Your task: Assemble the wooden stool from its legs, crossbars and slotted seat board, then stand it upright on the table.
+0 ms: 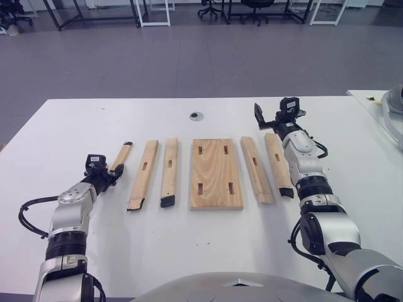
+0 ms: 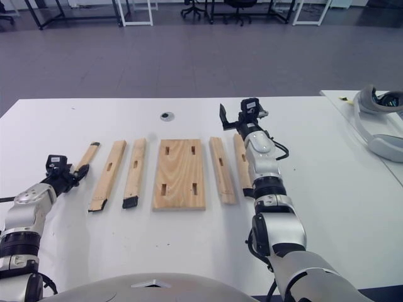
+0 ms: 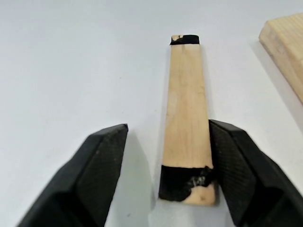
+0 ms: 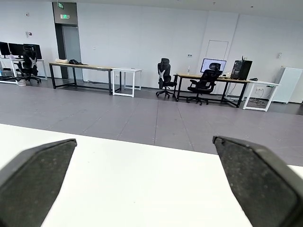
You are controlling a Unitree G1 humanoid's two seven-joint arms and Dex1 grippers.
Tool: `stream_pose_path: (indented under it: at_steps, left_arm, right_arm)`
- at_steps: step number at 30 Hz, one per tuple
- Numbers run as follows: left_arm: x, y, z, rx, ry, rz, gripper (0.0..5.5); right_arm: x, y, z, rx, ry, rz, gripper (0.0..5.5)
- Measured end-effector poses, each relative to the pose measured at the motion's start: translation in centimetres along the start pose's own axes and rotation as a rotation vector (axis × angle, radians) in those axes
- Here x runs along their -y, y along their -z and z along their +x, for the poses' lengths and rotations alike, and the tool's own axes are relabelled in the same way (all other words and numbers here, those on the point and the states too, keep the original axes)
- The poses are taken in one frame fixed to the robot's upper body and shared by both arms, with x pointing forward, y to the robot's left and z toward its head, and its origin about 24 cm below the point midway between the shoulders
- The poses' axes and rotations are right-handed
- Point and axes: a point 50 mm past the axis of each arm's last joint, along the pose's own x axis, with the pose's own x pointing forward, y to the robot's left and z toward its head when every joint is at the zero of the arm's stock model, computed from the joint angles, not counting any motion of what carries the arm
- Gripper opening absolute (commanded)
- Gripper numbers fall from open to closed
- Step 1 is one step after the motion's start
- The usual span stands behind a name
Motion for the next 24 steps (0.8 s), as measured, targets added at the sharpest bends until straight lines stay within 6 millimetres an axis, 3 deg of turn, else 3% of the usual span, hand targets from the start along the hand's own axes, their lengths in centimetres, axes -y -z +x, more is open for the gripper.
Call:
stream_pose_path:
  at_steps: [8,11,13,16,19,22,24]
  left_arm:
    - [0.4,0.0,0.1,-0.004,0.024,0.013,1.34]
    - [0.0,0.0,-0.1,-0.004,0.014,0.028,1.3]
    - [0.0,-0.7,-0.5,0.091,0.023,0.048,1.3]
    - [1.9,-6.7,-1.7,0.402,0.127,0.052,1.3]
    - [5.9,-14.5,-4.4,0.747,0.311,0.12,1.3]
    - [9.3,-15.6,-5.4,0.763,0.476,0.188,1.3]
    - [11.1,-16.4,-5.9,0.778,0.566,0.233,1.3]
  right_arm:
    - [0.0,-0.1,0.1,0.006,-0.001,-0.011,5.4]
    - [0.0,-0.1,0.1,0.007,-0.004,-0.004,5.4]
    - [-0.6,-0.4,0.2,0.02,-0.043,0.105,5.4]
    - [-3.2,-2.3,0.7,0.067,-0.208,0.398,5.4]
    - [-7.0,-6.5,1.1,0.15,-0.451,0.702,5.4]
    - [-9.5,-8.8,1.1,0.14,-0.553,0.898,5.4]
    - [-11.6,-11.4,1.0,0.157,-0.655,1.015,5.4]
